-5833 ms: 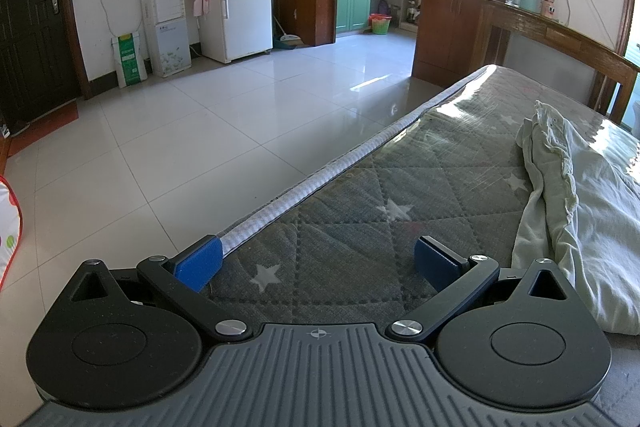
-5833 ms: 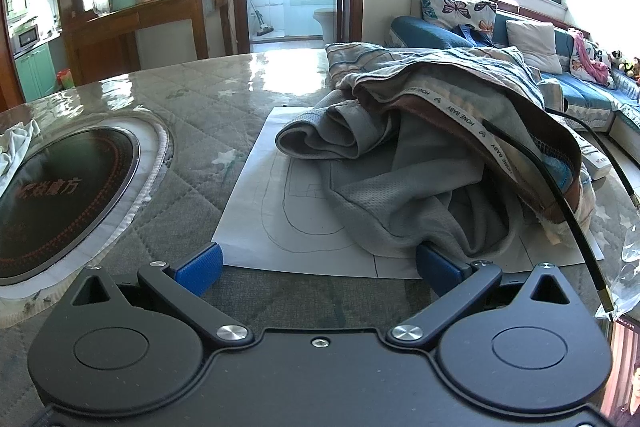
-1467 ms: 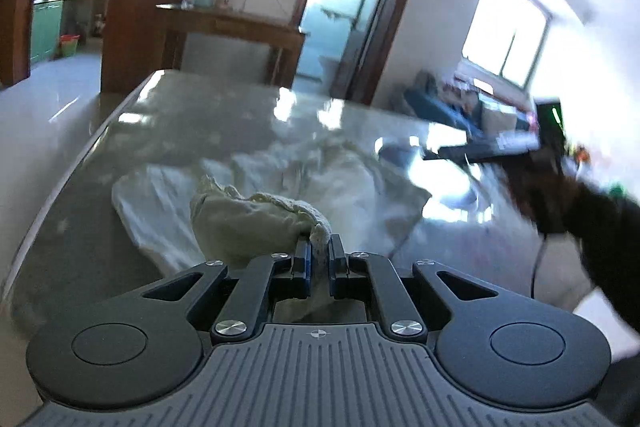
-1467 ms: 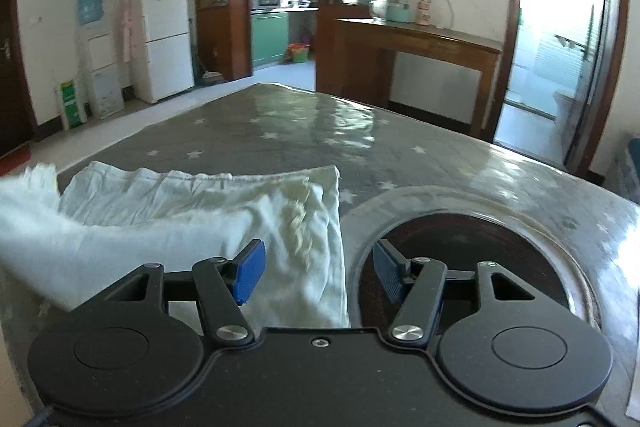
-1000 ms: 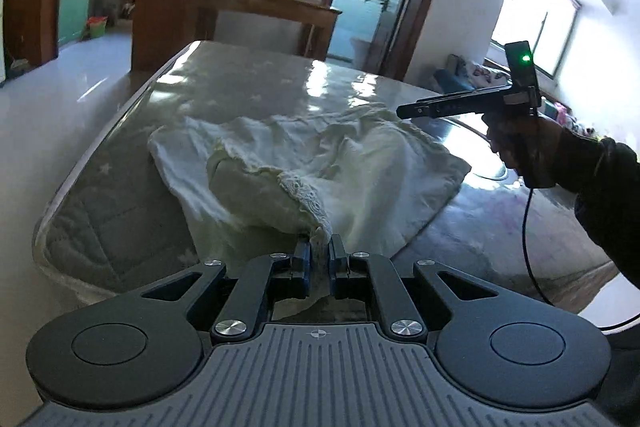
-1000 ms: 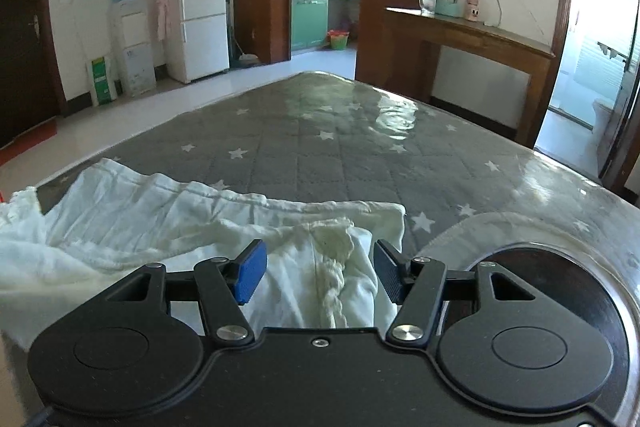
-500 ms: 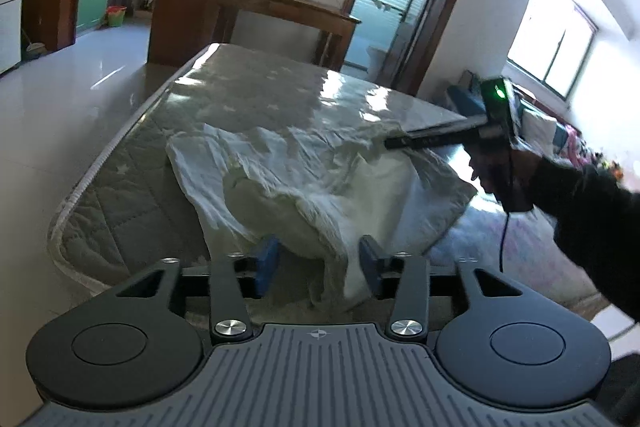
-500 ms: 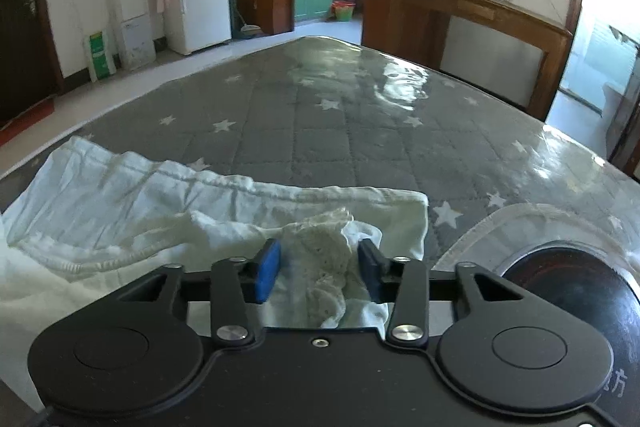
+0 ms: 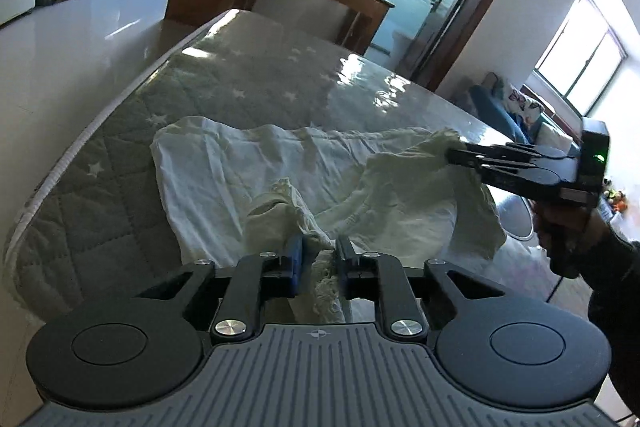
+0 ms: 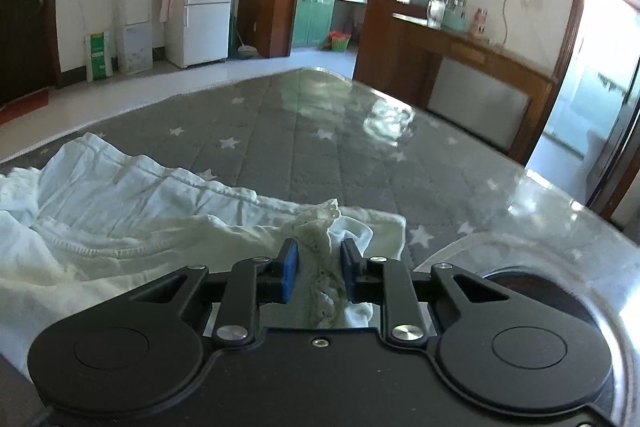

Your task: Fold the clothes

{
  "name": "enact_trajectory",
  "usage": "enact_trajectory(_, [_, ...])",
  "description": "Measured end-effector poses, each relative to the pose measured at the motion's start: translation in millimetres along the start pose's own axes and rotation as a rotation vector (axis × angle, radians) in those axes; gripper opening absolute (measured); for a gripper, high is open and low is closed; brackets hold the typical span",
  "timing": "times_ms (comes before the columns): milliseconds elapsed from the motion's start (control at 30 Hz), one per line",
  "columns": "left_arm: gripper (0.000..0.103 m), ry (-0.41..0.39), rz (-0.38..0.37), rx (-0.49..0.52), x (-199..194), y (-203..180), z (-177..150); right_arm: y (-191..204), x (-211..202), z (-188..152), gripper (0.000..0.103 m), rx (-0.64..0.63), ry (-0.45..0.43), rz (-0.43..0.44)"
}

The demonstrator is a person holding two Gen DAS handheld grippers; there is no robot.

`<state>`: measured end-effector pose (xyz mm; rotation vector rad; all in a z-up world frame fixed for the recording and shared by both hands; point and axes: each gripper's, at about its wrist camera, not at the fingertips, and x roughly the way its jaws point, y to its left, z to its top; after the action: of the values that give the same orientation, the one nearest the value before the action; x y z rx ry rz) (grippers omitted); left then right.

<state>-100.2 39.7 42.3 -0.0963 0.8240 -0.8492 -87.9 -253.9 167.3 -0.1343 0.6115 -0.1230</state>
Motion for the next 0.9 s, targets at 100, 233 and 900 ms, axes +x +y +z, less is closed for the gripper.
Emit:
enact_trajectory(100, [0.009,-0.039,-0.014,0.022,-6.7,-5.3,2.1,1.4,-18.5,-0.9,0.023,-0.014,-0.041,-0.025])
enact_trajectory(233, [0.008,-0.084,-0.058,0.038,-14.3,-13.0,8.9,2.8,-47.8,-5.3,0.013,-0.045,-0.102,-0.087])
enact_trajectory(900, [0.006,-0.014,-0.289,0.236,-56.2,-53.8,-61.5,8.4,-37.5,10.7,0.047,-0.079,-0.050,0.017])
